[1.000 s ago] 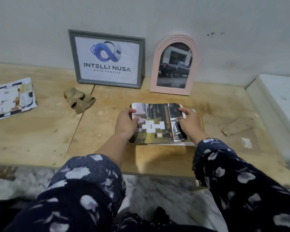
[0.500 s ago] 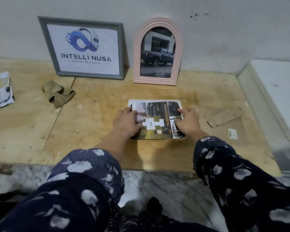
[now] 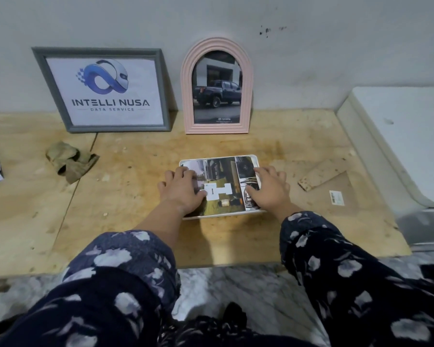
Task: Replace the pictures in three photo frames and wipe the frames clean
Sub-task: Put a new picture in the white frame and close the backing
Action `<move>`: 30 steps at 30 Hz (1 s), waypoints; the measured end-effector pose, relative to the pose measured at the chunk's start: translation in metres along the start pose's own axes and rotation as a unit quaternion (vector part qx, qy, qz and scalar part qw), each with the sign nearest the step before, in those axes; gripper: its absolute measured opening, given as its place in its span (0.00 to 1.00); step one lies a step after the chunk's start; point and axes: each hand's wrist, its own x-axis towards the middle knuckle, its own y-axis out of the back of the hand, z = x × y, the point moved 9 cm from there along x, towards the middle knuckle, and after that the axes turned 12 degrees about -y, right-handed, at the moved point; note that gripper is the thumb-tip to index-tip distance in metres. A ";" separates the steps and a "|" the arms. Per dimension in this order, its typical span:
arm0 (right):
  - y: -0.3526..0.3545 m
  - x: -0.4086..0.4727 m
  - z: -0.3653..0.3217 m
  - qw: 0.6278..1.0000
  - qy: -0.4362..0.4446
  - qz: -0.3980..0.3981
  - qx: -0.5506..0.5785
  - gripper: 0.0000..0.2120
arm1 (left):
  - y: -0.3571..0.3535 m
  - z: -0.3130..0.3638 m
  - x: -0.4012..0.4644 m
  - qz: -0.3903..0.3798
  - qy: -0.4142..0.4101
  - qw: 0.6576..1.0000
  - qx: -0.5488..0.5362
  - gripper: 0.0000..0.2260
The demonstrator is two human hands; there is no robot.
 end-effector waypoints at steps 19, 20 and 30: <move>0.075 -0.021 0.224 0.947 -0.301 0.023 0.113 0.27 | -0.077 0.210 0.048 -0.103 0.025 0.955 -0.277 0.24; 0.075 -0.020 0.228 0.944 -0.303 0.023 0.126 0.27 | -0.078 0.210 0.048 -0.103 0.043 0.955 -0.274 0.25; 0.068 -0.014 0.246 0.897 -0.336 0.044 0.284 0.27 | -0.072 0.203 0.052 -0.059 0.160 0.910 -0.379 0.39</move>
